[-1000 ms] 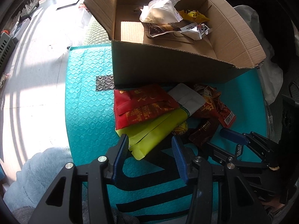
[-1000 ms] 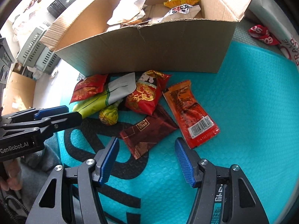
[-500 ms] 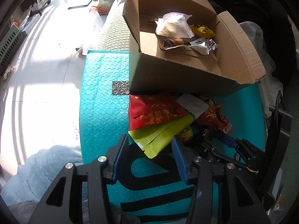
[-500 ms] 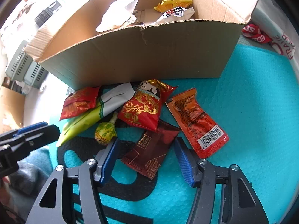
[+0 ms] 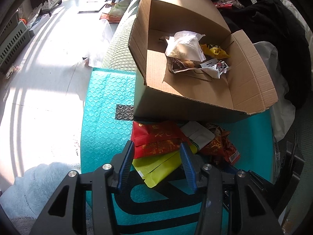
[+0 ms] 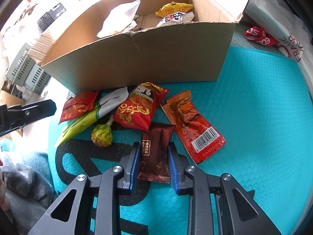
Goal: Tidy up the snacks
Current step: 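Grasp the brown KISS chocolate packet with the right tool while the left tool grasps the red candy packet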
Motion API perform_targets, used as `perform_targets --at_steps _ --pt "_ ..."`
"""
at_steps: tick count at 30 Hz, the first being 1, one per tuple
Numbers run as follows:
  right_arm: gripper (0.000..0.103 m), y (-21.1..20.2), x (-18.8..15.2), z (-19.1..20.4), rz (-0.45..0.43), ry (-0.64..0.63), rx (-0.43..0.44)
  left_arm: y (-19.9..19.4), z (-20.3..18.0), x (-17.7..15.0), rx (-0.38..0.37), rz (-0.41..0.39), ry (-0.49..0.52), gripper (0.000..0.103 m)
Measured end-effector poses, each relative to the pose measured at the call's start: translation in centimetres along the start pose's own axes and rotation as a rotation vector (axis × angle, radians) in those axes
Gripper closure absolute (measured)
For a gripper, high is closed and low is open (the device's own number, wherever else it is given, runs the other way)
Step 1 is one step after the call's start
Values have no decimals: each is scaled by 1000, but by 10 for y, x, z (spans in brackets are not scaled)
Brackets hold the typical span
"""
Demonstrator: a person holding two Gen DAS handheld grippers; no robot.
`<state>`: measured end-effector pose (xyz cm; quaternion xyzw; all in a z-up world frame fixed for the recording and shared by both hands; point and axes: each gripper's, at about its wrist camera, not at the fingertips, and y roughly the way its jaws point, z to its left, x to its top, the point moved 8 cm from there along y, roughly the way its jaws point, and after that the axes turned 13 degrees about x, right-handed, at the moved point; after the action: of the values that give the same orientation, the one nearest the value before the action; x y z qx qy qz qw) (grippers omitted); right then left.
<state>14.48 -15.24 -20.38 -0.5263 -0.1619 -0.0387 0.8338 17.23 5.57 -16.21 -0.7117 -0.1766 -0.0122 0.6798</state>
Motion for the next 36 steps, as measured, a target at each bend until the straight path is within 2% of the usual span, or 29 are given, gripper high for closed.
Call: perform_targets --at_steps 5,11,12,13,14,16,22,23,25,30,36 --pt "76 4 5 -2 10 1 16 21 -8 9 -11 29 -67 56" --pt "76 0 6 1 20 1 27 42 -9 12 15 66 -74 56" --pt "76 0 7 1 20 2 28 45 -10 12 7 77 -75 53" --pt "76 0 8 1 22 3 29 47 -10 12 5 87 -76 44" --pt "76 1 8 1 23 5 29 50 -11 9 2 105 -78 40" --pt "76 -1 11 3 23 4 29 54 -12 4 -19 133 -85 39" --pt "76 -1 10 2 20 6 40 51 -21 -5 -14 115 -60 39" --pt "76 -1 9 1 20 6 40 51 -20 -6 -11 114 -59 40" --pt "76 -2 7 0 18 6 36 49 -21 -11 -7 116 -51 51" --pt "76 -9 3 -5 10 9 29 41 -31 -25 -18 119 -8 63" --pt "76 -18 -4 -8 6 10 25 31 -38 -34 -15 120 26 69"
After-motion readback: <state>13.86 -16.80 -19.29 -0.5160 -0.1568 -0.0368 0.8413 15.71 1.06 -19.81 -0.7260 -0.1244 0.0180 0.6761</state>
